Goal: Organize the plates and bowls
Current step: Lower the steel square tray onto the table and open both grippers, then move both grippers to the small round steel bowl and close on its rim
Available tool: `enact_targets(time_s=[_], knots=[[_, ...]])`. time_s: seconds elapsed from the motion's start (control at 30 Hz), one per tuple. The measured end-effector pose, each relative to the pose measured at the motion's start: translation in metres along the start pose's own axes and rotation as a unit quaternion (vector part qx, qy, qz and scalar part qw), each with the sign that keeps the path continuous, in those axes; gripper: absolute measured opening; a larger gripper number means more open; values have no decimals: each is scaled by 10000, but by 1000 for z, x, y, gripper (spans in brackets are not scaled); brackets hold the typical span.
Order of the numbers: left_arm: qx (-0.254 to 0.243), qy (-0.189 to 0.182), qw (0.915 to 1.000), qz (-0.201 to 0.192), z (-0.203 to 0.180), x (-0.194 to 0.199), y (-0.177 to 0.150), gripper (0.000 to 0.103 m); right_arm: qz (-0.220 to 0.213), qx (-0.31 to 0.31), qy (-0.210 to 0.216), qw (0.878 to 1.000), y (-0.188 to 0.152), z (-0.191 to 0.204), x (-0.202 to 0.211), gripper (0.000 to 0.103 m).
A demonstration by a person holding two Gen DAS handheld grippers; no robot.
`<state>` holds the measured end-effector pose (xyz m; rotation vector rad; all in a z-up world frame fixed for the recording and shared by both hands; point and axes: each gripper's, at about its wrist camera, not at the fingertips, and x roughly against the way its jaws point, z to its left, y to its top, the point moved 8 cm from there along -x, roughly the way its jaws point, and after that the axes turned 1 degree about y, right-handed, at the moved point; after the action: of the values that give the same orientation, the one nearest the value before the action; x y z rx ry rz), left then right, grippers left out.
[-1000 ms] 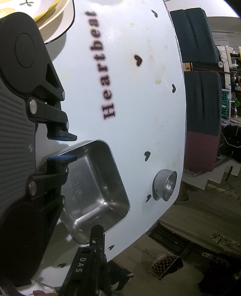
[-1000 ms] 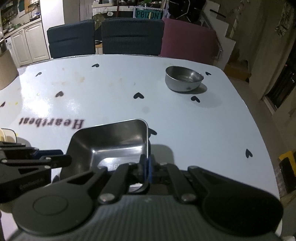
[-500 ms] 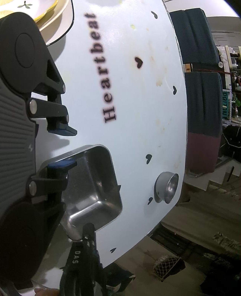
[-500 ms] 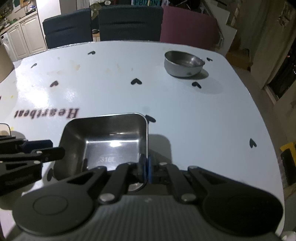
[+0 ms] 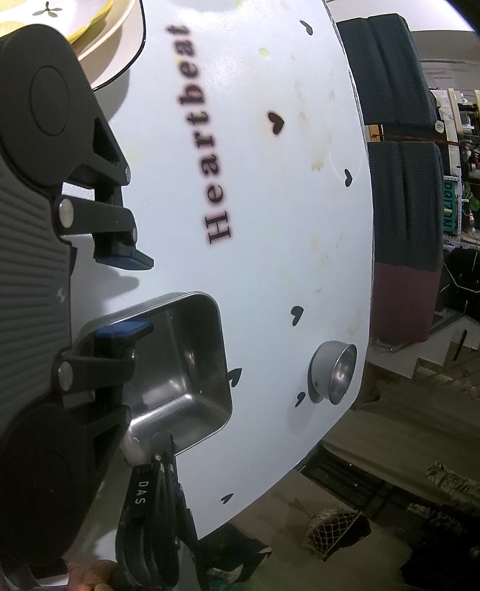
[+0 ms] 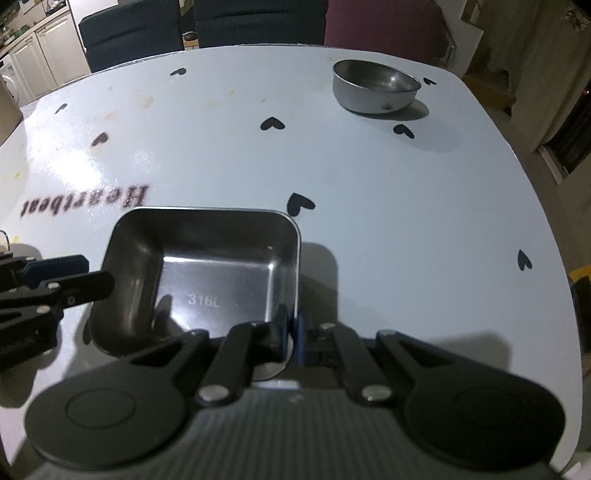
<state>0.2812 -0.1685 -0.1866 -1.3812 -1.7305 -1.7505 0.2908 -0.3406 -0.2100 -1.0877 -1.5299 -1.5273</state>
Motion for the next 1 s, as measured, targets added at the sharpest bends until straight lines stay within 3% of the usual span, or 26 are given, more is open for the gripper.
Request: enact_targets(time_s=[0.27,0.4,0.5,0.53,0.6,0.67,0.83,0.9,1.0], knots=[[14,110,9999,86,3,-2,-3,49,16,-2,14,10000,0,-1,-3,9],[5,238,9995,222,8,-8,-8,77,34,-81,-28,10000,-1,-4,-5,21],[54,156,9996,221,9,-7,-7,91,4,-100,129,9999,-2,-4,-4,24],[71,135,9997,194,9,-6,-6,96,-49,-112,280,9995,-1,-4,-2,28],[127,113,9998,140,10,-3,-4,101,-214,-116,411,9989,1,-5,3,56],[191,99,9997,115,11,-1,-1,103,-431,-123,451,9980,4,-7,9,67],[356,17,9994,-38,13,6,8,103,-915,-416,599,9931,12,-20,29,84],[429,-98,9989,-165,11,10,13,103,-1179,-553,559,9899,17,-27,38,100],[511,-127,9979,-388,8,17,22,103,-1651,-841,585,9809,25,-39,54,103]])
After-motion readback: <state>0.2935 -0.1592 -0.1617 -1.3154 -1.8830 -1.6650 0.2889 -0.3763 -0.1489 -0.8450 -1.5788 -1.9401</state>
